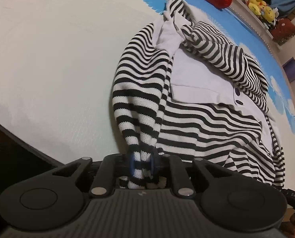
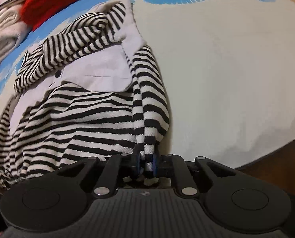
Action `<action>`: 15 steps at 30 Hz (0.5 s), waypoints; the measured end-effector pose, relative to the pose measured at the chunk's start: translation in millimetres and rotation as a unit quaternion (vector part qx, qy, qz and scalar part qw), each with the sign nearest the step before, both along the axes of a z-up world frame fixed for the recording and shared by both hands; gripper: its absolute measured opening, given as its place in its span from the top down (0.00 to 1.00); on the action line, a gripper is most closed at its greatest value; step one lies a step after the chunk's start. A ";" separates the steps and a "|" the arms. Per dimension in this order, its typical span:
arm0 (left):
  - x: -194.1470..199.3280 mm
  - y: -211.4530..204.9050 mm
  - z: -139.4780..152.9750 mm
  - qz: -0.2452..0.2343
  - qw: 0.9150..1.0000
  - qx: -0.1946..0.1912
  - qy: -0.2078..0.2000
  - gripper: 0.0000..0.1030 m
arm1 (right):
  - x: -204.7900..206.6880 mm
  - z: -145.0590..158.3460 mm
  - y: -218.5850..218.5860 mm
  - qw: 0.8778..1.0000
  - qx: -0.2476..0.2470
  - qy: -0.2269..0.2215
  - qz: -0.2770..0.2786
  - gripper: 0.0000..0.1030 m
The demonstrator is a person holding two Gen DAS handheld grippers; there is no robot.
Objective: Fold small clothes
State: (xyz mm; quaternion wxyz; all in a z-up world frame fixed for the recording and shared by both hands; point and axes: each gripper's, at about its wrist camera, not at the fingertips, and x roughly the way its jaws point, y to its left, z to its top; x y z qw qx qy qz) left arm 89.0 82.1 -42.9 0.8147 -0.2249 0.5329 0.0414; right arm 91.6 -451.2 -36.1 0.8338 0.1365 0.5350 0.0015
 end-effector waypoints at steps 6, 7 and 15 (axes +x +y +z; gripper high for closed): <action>-2.3 -3.7 0.6 -0.006 1.000 0.011 -0.006 0.88 | -2.5 0.6 0.0 1.000 -0.007 -0.007 0.002 0.92; -2.9 -2.6 0.3 -0.006 1.000 0.010 -0.005 0.88 | -2.5 0.6 0.4 1.000 -0.009 -0.007 0.004 0.92; -4.8 3.0 0.6 -0.004 1.000 0.001 -0.008 0.88 | -2.4 1.7 4.0 1.000 -0.017 -0.010 0.008 0.93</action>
